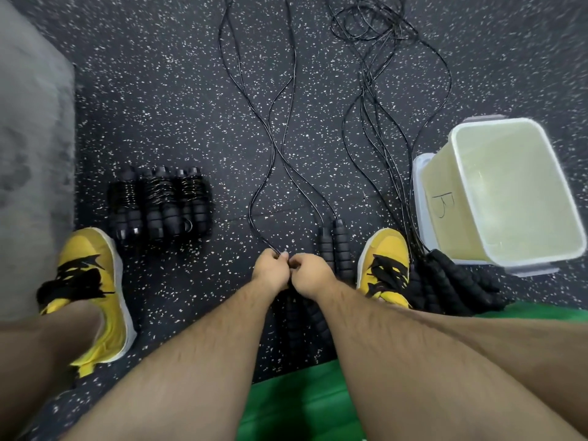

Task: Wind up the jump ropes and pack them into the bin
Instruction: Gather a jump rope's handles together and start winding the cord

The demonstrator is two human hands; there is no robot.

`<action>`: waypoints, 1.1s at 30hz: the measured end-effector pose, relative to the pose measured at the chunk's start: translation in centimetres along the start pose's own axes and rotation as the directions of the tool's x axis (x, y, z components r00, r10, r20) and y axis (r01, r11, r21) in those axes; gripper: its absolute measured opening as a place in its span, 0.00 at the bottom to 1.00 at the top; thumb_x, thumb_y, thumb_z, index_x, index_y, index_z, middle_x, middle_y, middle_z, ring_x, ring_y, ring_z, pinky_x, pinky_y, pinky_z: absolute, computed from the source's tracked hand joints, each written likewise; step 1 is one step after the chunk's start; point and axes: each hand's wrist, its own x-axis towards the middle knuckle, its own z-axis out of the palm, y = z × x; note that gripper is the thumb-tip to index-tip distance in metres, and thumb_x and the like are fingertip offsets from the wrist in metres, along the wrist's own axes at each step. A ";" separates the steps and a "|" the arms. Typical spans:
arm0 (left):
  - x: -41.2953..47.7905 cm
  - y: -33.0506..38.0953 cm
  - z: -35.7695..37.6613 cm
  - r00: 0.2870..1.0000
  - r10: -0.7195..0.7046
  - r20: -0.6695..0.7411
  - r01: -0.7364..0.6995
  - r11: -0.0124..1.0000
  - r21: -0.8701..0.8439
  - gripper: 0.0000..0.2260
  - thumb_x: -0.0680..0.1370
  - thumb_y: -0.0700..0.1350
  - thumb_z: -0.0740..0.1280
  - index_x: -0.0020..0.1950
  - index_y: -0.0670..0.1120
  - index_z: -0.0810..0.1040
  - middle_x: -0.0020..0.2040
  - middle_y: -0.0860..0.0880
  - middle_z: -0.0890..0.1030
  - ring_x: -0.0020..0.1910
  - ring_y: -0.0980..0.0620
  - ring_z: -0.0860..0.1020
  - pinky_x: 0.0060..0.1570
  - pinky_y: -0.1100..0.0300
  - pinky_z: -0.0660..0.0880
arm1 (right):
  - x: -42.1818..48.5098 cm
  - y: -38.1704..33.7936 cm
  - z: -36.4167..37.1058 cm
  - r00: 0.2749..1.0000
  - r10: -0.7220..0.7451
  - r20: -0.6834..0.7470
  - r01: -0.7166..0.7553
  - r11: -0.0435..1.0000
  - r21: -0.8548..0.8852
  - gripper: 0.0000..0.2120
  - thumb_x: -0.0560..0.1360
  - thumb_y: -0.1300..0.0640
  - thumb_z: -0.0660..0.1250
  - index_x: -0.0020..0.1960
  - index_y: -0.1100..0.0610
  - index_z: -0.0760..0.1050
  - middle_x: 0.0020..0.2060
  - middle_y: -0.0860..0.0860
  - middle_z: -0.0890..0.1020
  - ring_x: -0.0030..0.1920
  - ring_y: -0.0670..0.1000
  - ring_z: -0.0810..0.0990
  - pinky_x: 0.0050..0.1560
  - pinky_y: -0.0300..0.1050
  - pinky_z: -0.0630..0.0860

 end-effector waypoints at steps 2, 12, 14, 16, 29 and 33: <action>0.0 0.3 -0.7 1.000 0.025 -0.013 -0.026 0.998 -0.066 0.12 0.83 0.51 0.64 0.49 0.41 0.74 0.46 0.43 0.83 0.45 0.41 0.84 0.48 0.48 0.83 | 0.1 -1.0 -0.4 0.999 -0.021 -0.037 0.021 1.000 -0.006 0.06 0.77 0.54 0.64 0.46 0.52 0.79 0.44 0.51 0.84 0.46 0.53 0.79 0.44 0.41 0.70; -1.4 3.6 -8.0 0.970 0.221 -0.098 -0.237 0.948 -0.210 0.14 0.78 0.56 0.70 0.40 0.47 0.81 0.38 0.47 0.84 0.36 0.47 0.78 0.46 0.47 0.80 | -2.4 -8.9 -4.0 0.988 -0.119 -0.102 0.120 0.993 0.006 0.09 0.76 0.55 0.63 0.40 0.56 0.77 0.33 0.49 0.81 0.38 0.54 0.80 0.36 0.43 0.73; -2.9 5.3 -9.9 0.958 0.261 -0.115 -0.284 0.907 -0.310 0.14 0.81 0.54 0.66 0.41 0.48 0.82 0.41 0.47 0.85 0.39 0.47 0.78 0.42 0.52 0.77 | -3.5 -11.2 -5.3 0.986 -0.157 -0.061 0.157 0.988 -0.002 0.08 0.76 0.57 0.64 0.42 0.59 0.78 0.34 0.52 0.83 0.41 0.55 0.84 0.39 0.45 0.78; -4.9 7.8 -11.9 0.956 0.267 -0.124 -0.293 0.837 -0.461 0.14 0.84 0.50 0.62 0.44 0.48 0.82 0.40 0.48 0.83 0.39 0.48 0.78 0.38 0.57 0.74 | -5.0 -13.6 -6.9 0.980 -0.200 0.008 0.199 0.980 0.022 0.07 0.76 0.61 0.63 0.40 0.60 0.75 0.33 0.55 0.83 0.39 0.56 0.86 0.43 0.55 0.82; -21.4 19.2 -22.8 0.776 0.612 -0.153 -0.620 0.697 -0.361 0.10 0.82 0.46 0.66 0.46 0.45 0.84 0.40 0.46 0.86 0.40 0.46 0.81 0.47 0.51 0.79 | -21.3 -25.8 -21.9 0.914 -0.393 -0.101 0.360 0.900 -0.247 0.13 0.76 0.64 0.62 0.59 0.64 0.79 0.49 0.59 0.83 0.43 0.55 0.79 0.47 0.51 0.80; -25.3 20.8 -26.0 0.695 0.702 -0.158 -0.718 0.667 -0.198 0.09 0.83 0.46 0.65 0.47 0.45 0.83 0.41 0.46 0.86 0.38 0.49 0.77 0.41 0.55 0.73 | -23.3 -28.7 -24.0 0.879 -0.421 -0.225 0.425 0.905 -0.030 0.13 0.78 0.67 0.59 0.58 0.61 0.78 0.48 0.59 0.84 0.40 0.55 0.78 0.39 0.50 0.78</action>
